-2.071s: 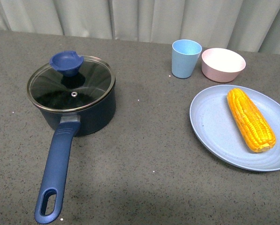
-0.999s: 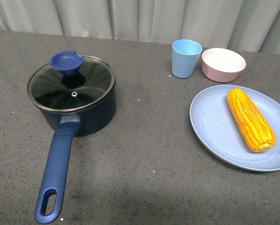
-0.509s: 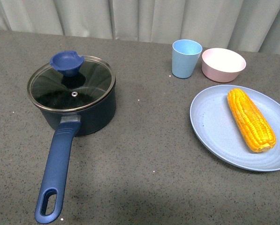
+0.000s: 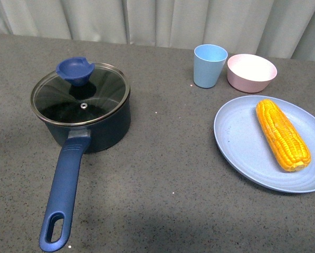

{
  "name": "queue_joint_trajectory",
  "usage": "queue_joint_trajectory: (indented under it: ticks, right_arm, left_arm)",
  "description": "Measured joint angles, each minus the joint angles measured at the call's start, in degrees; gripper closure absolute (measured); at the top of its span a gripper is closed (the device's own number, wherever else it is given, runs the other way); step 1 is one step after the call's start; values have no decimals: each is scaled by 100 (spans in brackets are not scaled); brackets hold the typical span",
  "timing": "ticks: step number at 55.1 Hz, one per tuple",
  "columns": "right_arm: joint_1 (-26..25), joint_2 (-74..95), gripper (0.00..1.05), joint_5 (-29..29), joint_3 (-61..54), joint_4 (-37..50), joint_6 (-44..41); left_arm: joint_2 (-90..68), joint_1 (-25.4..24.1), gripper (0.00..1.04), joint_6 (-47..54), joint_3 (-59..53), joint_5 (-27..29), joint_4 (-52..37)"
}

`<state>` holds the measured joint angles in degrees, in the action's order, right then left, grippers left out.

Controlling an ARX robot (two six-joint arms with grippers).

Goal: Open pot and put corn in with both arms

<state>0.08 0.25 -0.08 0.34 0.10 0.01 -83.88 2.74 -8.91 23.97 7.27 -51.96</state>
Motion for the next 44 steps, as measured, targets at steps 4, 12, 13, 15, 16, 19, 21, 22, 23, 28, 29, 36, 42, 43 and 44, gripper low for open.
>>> queue_joint_trajectory:
  ticks: [4, 12, 13, 15, 16, 19, 21, 22, 23, 28, 29, 36, 42, 43, 44]
  right_arm:
    - [0, 0, 9, 0, 0, 0, 0]
    - [0, 0, 9, -2, 0, 0, 0]
    - [0, 0, 9, 0, 0, 0, 0]
    - [0, 0, 9, 0, -2, 0, 0]
    - [0, 0, 9, 0, 0, 0, -2]
    - [0, 0, 9, 0, 0, 0, 0]
    - [0, 0, 9, 0, 0, 0, 0]
    - [0, 0, 9, 0, 0, 0, 0]
    - [0, 0, 9, 0, -2, 0, 0]
    - [0, 0, 9, 0, 0, 0, 0]
    - [0, 0, 9, 0, 0, 0, 0]
    - [0, 0, 9, 0, 0, 0, 0]
    - [0, 0, 9, 0, 0, 0, 0]
    - [0, 0, 9, 0, 0, 0, 0]
    - [0, 0, 9, 0, 0, 0, 0]
  left_arm:
    - [-693, 247, 6, -2, 509, -24, -39]
    - [-1484, 540, 6, 37, 1119, -48, -17]
    - [-1580, 575, 6, 50, 1178, -52, -15]
    - [-1707, 625, 6, 68, 1252, -57, -7]
    - [-1790, 658, 6, 83, 1298, -76, 7]
    - [-1967, 739, 6, 114, 1375, -105, 28]
    - [-2061, 787, 6, 136, 1403, -131, 28]
    - [-2087, 804, 6, 138, 1410, -133, 28]
    - [-2144, 839, 6, 153, 1425, -140, 28]
    - [-2358, 955, 6, 249, 1510, -127, 26]
    - [-2406, 977, 6, 264, 1532, -133, 26]
    - [-2614, 1056, 6, 315, 1652, -160, 26]
    - [-2752, 1093, 6, 402, 1746, -221, 2]
    - [-2767, 1095, 6, 407, 1757, -219, 2]
    - [-2796, 1099, 6, 426, 1775, -219, -4]
